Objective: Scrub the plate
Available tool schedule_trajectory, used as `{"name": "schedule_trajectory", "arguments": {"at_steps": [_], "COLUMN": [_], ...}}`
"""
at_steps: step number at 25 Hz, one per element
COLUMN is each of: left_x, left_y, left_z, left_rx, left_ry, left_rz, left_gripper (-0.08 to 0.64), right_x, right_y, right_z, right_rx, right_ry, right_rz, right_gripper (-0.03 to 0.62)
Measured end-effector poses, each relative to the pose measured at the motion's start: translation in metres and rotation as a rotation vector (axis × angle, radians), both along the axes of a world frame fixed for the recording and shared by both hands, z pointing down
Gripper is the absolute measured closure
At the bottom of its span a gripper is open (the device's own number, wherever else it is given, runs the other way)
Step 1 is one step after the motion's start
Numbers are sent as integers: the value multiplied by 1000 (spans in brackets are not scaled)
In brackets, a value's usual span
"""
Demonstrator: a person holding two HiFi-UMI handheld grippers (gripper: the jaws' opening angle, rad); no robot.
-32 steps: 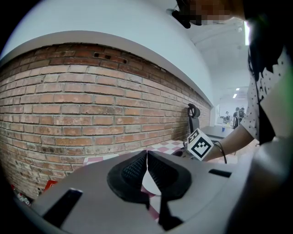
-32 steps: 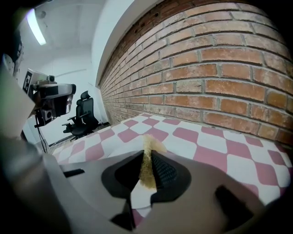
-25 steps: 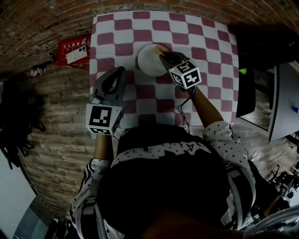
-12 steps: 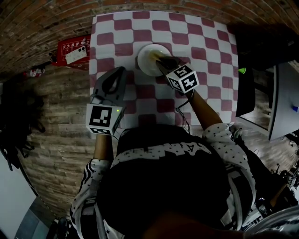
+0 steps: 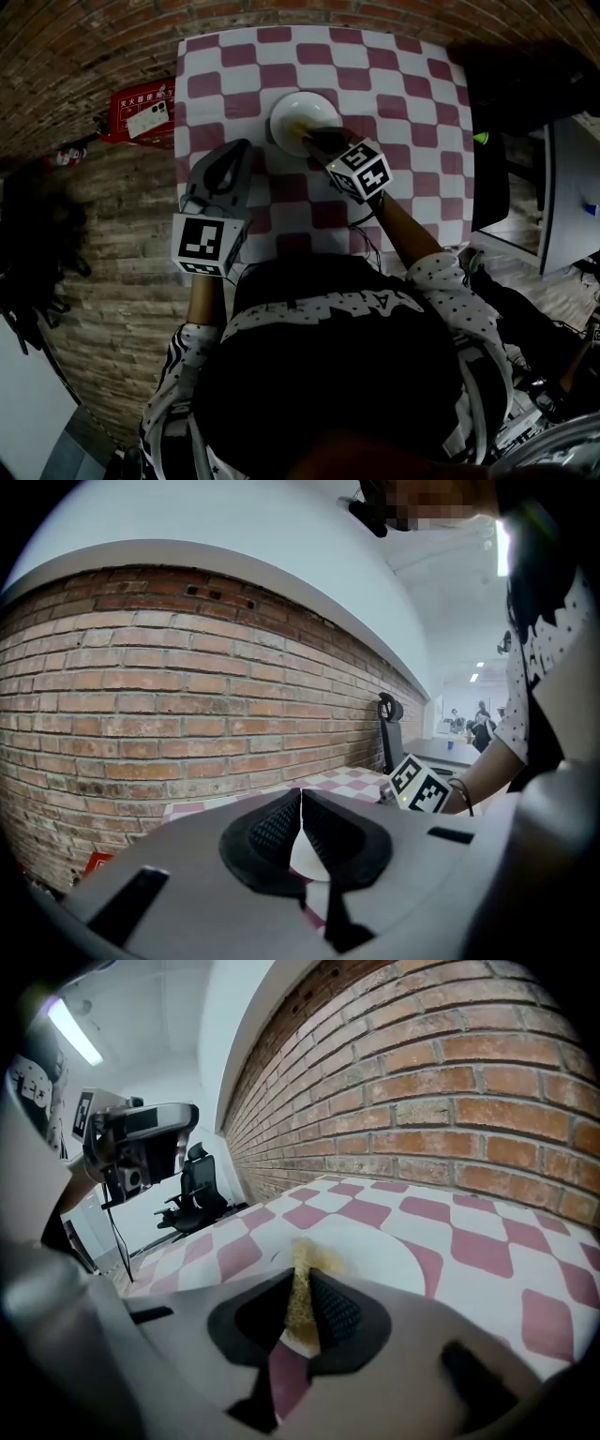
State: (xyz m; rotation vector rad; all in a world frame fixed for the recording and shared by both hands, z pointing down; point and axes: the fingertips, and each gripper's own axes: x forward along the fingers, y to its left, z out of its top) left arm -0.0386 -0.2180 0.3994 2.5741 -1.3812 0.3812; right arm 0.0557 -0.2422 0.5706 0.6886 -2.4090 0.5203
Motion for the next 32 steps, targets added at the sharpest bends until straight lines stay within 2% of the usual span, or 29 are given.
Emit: {"name": "schedule_trajectory", "arguments": {"at_steps": [21, 28, 32], "left_x": [8, 8, 8], "left_y": [-3, -5, -6], "left_z": [-1, 0, 1], "left_rx": [4, 3, -1], "left_ry": [-6, -6, -7], "left_rz": [38, 41, 39], "left_gripper": [546, 546, 546], "right_x": [-17, -13, 4], "right_y": [36, 28, 5], "right_z": [-7, -16, -29], "right_rx": [-35, -24, 28], "right_ry": [-30, -56, -44], "right_rz": [-81, -46, -4], "right_gripper": [538, 538, 538]}}
